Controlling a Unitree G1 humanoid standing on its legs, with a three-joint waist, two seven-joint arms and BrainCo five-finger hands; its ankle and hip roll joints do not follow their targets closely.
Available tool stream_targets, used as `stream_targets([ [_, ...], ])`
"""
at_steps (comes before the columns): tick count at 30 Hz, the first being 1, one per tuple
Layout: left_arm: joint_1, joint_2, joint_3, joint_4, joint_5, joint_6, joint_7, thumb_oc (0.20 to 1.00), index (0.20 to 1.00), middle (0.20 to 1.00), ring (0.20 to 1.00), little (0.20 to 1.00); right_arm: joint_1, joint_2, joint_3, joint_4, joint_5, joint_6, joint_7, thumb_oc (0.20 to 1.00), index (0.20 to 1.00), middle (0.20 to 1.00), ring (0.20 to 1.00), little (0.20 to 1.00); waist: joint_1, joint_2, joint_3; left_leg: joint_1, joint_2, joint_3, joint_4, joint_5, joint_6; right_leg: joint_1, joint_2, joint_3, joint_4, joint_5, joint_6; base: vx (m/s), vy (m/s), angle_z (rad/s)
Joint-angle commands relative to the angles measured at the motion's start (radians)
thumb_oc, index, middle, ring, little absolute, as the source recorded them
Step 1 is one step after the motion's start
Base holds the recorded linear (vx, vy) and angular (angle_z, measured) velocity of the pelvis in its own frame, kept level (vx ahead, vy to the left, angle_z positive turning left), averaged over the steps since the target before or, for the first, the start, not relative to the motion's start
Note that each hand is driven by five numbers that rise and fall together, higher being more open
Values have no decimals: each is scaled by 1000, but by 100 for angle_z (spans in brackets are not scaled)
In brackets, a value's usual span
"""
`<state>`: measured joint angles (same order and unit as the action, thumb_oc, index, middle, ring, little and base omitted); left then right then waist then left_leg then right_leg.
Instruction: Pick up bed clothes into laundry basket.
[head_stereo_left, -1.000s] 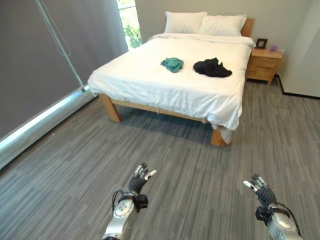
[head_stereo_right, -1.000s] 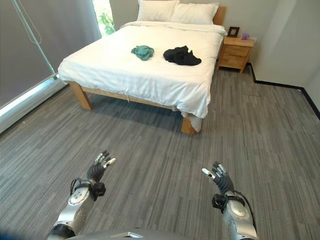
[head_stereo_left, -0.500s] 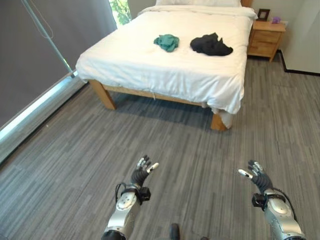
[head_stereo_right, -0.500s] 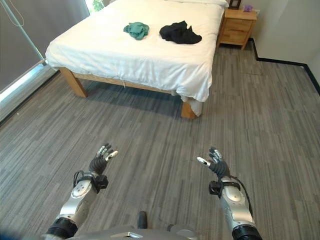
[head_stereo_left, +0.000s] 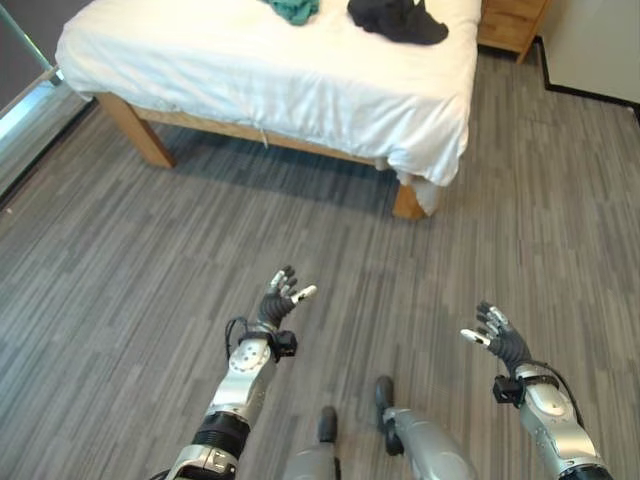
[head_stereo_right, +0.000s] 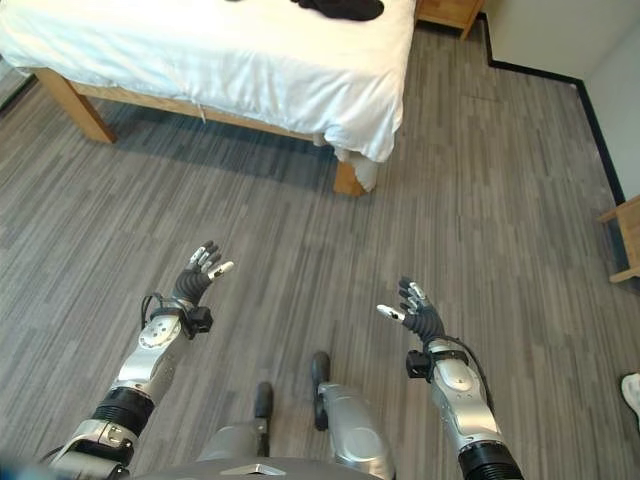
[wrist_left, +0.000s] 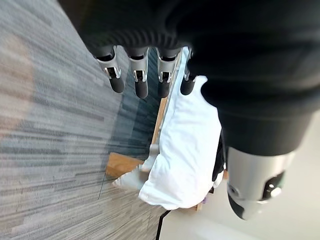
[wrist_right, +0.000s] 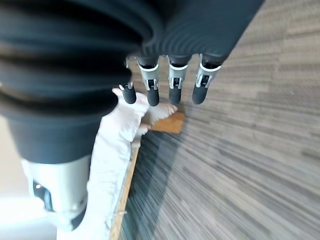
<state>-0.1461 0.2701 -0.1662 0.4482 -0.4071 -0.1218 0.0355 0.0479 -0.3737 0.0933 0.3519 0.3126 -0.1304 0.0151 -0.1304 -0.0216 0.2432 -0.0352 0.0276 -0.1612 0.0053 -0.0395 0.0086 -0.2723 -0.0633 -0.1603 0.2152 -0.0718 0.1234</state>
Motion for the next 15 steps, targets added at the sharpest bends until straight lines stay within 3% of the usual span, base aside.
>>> stream_targets([
  [1, 82, 22, 22, -54, -30, -37, 7, 1000, 1000, 1000, 1000, 1000, -63, -16, 25, -19, -11, -33, 3, 1000, 1000, 1000, 1000, 1000, 16, 25, -122, 291, 50, 75, 322, 132, -104, -6, 71, -59, -148, 252, -47, 416, -224, 41],
  [2, 82, 22, 22, -54, -30, -37, 7, 1000, 1000, 1000, 1000, 1000, -63, -15, 25, -19, -11, -33, 3, 1000, 1000, 1000, 1000, 1000, 12, 20, -125, 285, 45, 71, 323, 136, -104, -9, 65, -60, -149, 254, -46, 479, -311, 43],
  [3, 79, 15, 22, -61, -65, -34, 6, 1000, 1000, 1000, 1000, 1000, -67, -20, 20, -37, 10, -36, -2, 1000, 1000, 1000, 1000, 1000, 7, 7, -125, 221, 67, 113, 507, 226, -127, 30, 64, -69, -157, 227, -76, 284, -265, 30],
  [4, 82, 22, 13, -71, -74, -27, -9, 1000, 1000, 1000, 1000, 1000, -64, -26, 16, -43, 24, -37, -9, 1000, 1000, 1000, 1000, 1000, 18, -7, -109, 135, 75, 152, 640, 265, -130, 84, 67, -59, -173, 194, -102, 425, -399, -15],
  [5, 74, 28, 3, -76, -65, -29, -10, 1000, 1000, 1000, 1000, 1000, -65, -29, 18, -41, 42, -46, -13, 1000, 1000, 1000, 1000, 1000, 34, -22, -84, 69, 91, 178, 779, 280, -126, 129, 72, -48, -183, 167, -128, 482, -436, -10],
  [6, 39, 32, -17, -70, -41, -23, 8, 1000, 1000, 1000, 1000, 1000, -79, -33, 25, -22, 40, -40, -36, 1000, 1000, 1000, 1000, 1000, 57, -33, -51, -44, 134, 243, 841, 267, -103, 197, 81, -27, -195, 128, -154, 365, -319, -9],
  [7, 38, 32, -17, -69, -40, -23, 8, 1000, 1000, 1000, 1000, 1000, -80, -32, 24, -22, 40, -40, -36, 1000, 1000, 1000, 1000, 1000, 57, -36, -52, -45, 132, 244, 839, 269, -102, 195, 78, -27, -196, 129, -154, 366, -236, 9],
  [8, 18, 27, -23, -60, -45, -23, 17, 1000, 1000, 1000, 1000, 1000, -83, -42, 25, -22, 33, -36, -47, 1000, 1000, 1000, 1000, 1000, 65, -30, -40, -97, 168, 272, 832, 255, -100, 226, 84, -20, -192, 106, -160, 378, -65, -9],
  [9, -1, 14, -37, -53, -65, -33, 21, 1000, 1000, 1000, 1000, 1000, -79, -51, 18, -43, 43, -40, -50, 1000, 1000, 1000, 1000, 1000, 90, -32, -25, -229, 183, 298, 715, 214, -98, 291, 64, -14, -193, 74, -146, 551, -48, -1],
  [11, 8, 14, -46, -58, -61, -39, 14, 1000, 1000, 1000, 1000, 1000, -57, -52, 13, -59, 45, -42, -32, 1000, 1000, 1000, 1000, 1000, 106, -25, -28, -265, 171, 313, 558, 226, -105, 333, 56, 3, -206, 56, -129, 605, 83, 26],
  [12, 27, 7, -41, -60, -66, -40, 11, 1000, 1000, 1000, 1000, 1000, -36, -55, 14, -54, 27, -39, -20, 1000, 1000, 1000, 1000, 1000, 132, -16, -36, -281, 137, 320, 357, 246, -98, 388, 57, 21, -224, 29, -115, 484, 110, 4],
  [13, 27, 7, -41, -61, -66, -40, 11, 1000, 1000, 1000, 1000, 1000, -35, -55, 14, -54, 27, -39, -20, 1000, 1000, 1000, 1000, 1000, 133, -18, -37, -278, 135, 322, 348, 252, -98, 387, 54, 22, -225, 31, -115, 590, 136, -34],
  [15, 56, -6, -26, -55, -81, -41, 4, 1000, 1000, 1000, 1000, 1000, -23, -53, 18, -41, 2, -37, -13, 1000, 1000, 1000, 1000, 1000, 167, 3, -48, -265, 85, 298, 100, 291, -102, 462, 66, 53, -243, -1, -95, 431, 99, -56],
])
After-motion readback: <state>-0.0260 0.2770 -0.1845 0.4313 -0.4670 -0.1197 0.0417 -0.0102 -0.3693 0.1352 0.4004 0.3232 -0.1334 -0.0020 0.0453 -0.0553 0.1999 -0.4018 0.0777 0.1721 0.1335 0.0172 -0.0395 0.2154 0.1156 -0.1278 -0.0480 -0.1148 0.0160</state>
